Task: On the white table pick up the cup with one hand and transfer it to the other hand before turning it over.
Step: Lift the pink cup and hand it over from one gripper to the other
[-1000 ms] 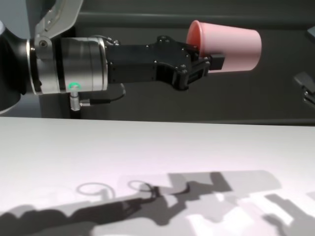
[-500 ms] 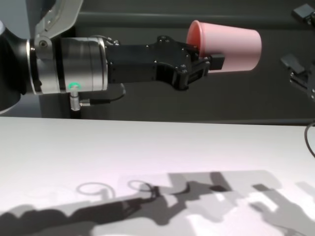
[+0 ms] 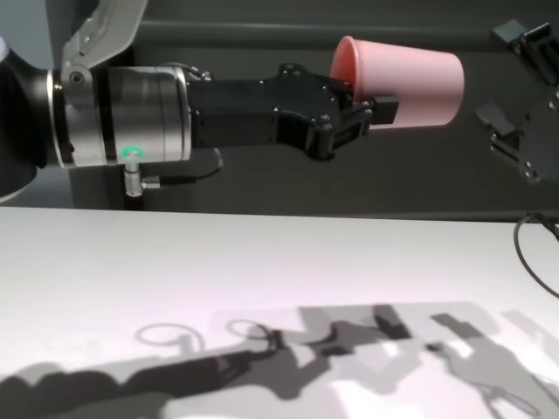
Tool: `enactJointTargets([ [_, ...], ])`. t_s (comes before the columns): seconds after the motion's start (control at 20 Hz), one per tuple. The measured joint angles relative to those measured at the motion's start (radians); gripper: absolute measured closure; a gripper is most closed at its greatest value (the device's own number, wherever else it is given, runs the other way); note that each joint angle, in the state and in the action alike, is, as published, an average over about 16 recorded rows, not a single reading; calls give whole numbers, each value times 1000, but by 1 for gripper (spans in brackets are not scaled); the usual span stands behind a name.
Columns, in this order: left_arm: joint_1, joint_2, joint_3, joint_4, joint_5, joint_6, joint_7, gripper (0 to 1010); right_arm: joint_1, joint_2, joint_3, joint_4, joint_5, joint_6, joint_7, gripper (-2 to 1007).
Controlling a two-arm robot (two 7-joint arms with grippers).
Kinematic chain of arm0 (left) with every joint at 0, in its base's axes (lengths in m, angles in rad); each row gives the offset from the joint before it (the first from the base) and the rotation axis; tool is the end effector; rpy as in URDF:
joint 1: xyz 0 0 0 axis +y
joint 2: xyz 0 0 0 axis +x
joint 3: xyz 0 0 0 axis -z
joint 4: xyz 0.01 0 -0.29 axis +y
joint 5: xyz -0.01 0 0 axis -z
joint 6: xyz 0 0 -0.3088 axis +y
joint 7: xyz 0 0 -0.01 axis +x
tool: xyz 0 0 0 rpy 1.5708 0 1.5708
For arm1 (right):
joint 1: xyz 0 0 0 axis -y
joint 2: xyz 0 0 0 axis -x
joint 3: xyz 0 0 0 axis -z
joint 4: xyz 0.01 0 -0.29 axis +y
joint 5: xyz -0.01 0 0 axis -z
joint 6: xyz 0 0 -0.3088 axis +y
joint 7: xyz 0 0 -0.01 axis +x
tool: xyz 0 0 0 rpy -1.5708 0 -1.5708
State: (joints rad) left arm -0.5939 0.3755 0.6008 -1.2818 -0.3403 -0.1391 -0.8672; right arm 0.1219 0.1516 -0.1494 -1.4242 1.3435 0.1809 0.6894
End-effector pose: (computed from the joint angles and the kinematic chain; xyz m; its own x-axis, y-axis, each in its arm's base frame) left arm 0.4530 -0.0215 -0.2091 0.9154 0.2516 0.3141 -0.2881 0.9547 0.0749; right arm 0.3601 -0.0030 -0.3089 0.6090 -0.1166 -0.7846 0.7309 0.4666 0.4980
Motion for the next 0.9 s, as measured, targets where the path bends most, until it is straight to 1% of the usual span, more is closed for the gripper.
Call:
enactJointTargets([
  [0.25,0,0,0,0,0,0,0,962,29,1,-17,48,15,-1,38,5],
  [0.55,0,0,0,0,0,0,0,962,53,4,-33,93,34,0,79,5],
  [0.7,0,0,0,0,0,0,0,962,61,5,-39,111,43,-1,91,5],
  [0.9,0,0,0,0,0,0,0,962,70,5,-47,131,53,-4,99,5],
])
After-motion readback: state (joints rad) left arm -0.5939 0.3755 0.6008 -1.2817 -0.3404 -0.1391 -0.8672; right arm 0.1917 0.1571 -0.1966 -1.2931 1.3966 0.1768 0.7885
